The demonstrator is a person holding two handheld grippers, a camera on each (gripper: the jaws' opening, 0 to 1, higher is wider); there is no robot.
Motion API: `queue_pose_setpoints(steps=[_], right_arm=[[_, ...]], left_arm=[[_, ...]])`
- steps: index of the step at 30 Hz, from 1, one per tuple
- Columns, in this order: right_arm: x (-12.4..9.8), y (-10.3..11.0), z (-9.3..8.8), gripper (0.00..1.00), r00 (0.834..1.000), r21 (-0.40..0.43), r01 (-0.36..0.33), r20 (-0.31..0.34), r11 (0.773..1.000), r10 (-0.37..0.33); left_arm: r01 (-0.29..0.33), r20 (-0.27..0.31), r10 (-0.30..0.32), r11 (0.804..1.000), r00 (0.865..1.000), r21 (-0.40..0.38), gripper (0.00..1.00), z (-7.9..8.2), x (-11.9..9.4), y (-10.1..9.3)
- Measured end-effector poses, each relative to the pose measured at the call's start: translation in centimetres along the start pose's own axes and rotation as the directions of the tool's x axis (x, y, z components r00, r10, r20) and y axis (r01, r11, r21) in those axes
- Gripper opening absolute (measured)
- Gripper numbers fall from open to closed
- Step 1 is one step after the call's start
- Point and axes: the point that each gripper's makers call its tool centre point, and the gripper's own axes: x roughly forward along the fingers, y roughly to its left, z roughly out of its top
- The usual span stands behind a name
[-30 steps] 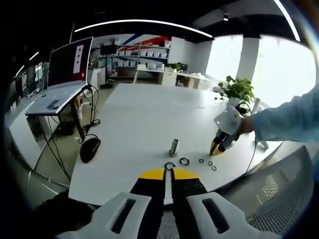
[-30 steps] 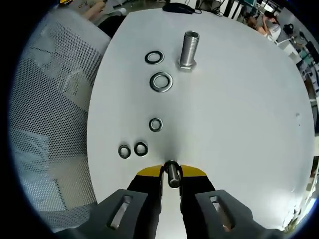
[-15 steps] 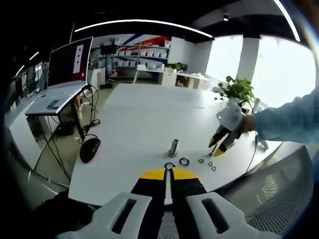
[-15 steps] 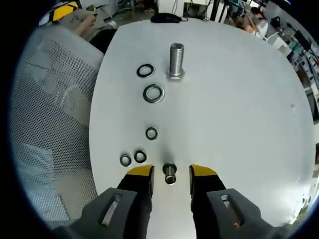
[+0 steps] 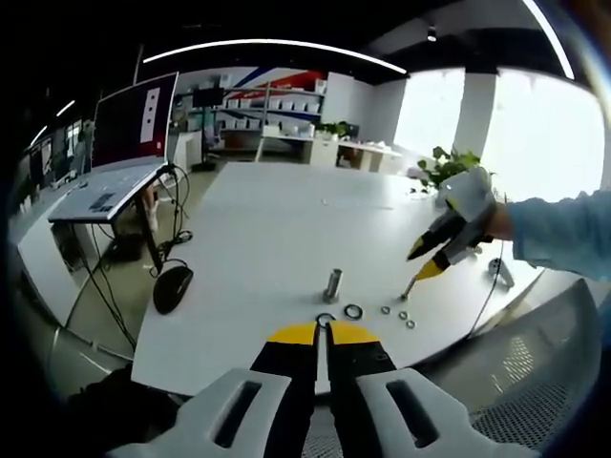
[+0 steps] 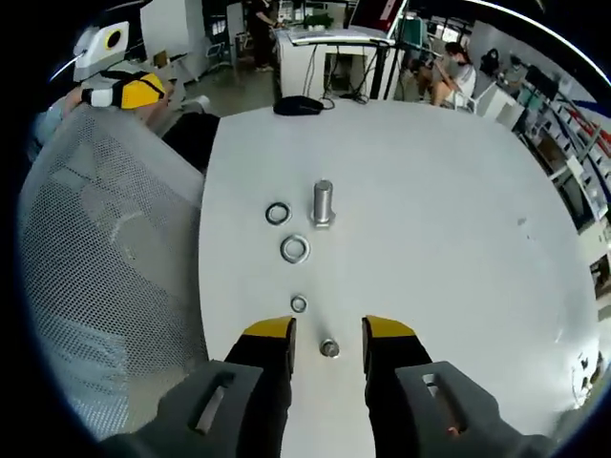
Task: Place the washer onto the threaded stud by aligning its center hole with the stud, sliding it down to the base, and recovering from edge contact or off-axis alignment until the washer reaches the visible bottom stop.
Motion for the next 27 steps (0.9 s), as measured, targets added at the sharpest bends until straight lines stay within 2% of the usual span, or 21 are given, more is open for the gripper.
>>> queue_pose_setpoints(steps=[6, 10, 15, 17, 20, 23, 27], right_arm=[[-2.0, 0.6, 1.6, 0.29, 0.993, 0.095, -0.017, 0.115, 0.995, 0.005], [-3.1, 1.0, 1.9, 0.29, 0.989, 0.108, -0.010, 0.145, 0.994, -0.006], [-4.1, 1.4, 2.2, 0.29, 0.982, 0.141, -0.010, 0.188, 0.990, -0.017], [-4.4, 1.4, 2.2, 0.29, 0.979, 0.153, -0.010, 0.201, 0.988, -0.021], [-4.6, 1.8, 1.8, 0.29, 0.977, 0.152, -0.005, 0.212, 0.988, -0.028], [-4.6, 2.2, 1.1, 0.29, 0.978, 0.151, -0.006, 0.206, 0.989, -0.025], [-4.4, 2.6, 0.3, 0.29, 0.980, 0.162, -0.016, 0.196, 0.987, -0.016]], left_arm=[[-0.004, 0.007, 0.004, 1.000, 1.000, -0.002, 0.00, 0.1, -0.1, 0.0], [-0.007, -0.015, 0.007, 1.000, 1.000, 0.001, 0.00, -0.3, 0.0, 0.0], [-0.009, -0.008, 0.009, 1.000, 1.000, 0.002, 0.00, -0.2, 0.0, 0.0], [-0.009, -0.013, 0.009, 1.000, 1.000, 0.006, 0.00, -0.2, 0.0, 0.0], [0.002, 0.021, -0.002, 1.000, 1.000, -0.005, 0.00, 0.3, -0.1, -0.2], [0.000, -0.013, 0.000, 1.000, 1.000, 0.012, 0.00, -0.2, 0.0, -0.3], [0.004, -0.010, -0.003, 1.000, 1.000, 0.013, 0.00, -0.2, 0.0, -0.3]])
